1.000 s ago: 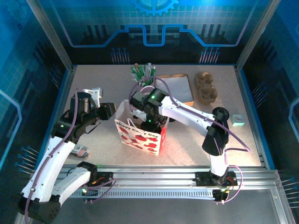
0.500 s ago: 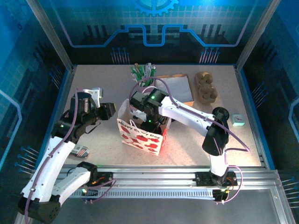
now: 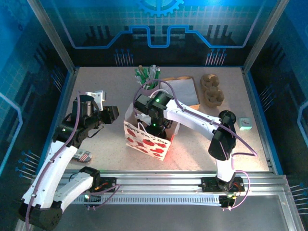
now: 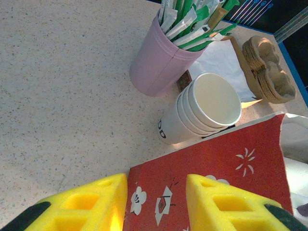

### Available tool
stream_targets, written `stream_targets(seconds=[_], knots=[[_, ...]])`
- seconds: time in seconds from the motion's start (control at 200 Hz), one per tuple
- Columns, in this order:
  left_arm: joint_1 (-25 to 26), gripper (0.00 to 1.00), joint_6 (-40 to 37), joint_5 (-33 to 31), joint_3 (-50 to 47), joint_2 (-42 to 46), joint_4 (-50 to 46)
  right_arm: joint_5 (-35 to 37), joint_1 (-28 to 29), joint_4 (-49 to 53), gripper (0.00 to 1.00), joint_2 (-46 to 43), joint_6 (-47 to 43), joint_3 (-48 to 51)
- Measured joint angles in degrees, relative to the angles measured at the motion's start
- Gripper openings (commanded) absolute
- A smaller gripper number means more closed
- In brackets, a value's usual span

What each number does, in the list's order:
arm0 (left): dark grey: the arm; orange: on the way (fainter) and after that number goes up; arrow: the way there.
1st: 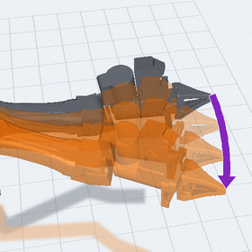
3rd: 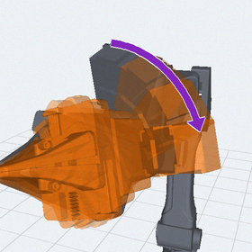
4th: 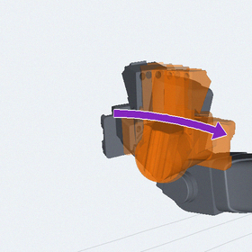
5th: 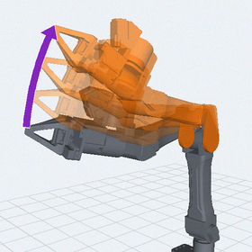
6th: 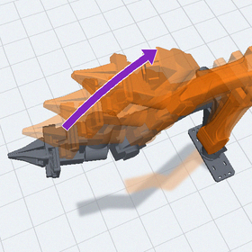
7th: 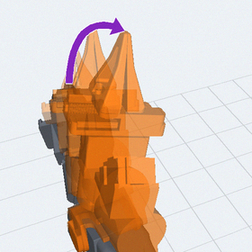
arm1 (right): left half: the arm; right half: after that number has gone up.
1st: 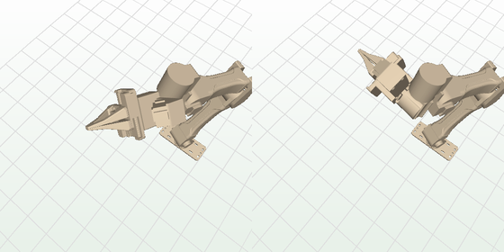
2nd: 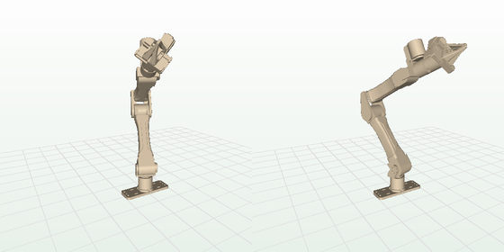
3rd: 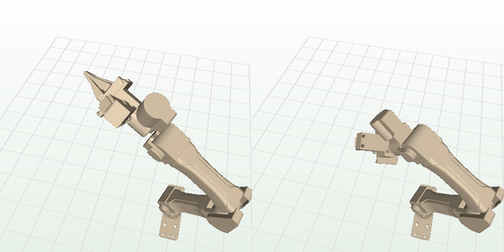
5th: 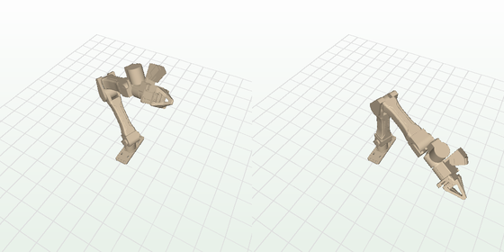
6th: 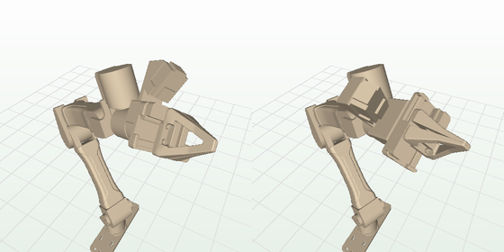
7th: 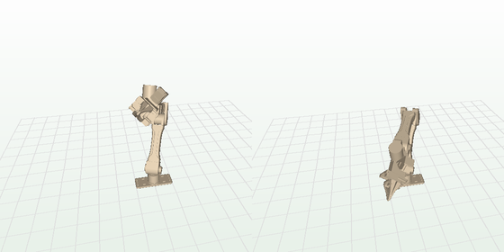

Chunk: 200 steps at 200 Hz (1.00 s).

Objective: Pack the takeout coffee

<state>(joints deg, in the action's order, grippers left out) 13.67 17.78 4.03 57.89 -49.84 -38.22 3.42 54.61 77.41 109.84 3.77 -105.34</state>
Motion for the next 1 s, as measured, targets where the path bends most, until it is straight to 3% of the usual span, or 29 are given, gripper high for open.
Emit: stream_targets(seconds=[1.0], knots=[[0.0, 0.38, -0.2, -0.2, 0.0, 0.0, 0.0, -0.3, 0.0, -1.6, 0.41, 0.0, 0.0, 1.2]])
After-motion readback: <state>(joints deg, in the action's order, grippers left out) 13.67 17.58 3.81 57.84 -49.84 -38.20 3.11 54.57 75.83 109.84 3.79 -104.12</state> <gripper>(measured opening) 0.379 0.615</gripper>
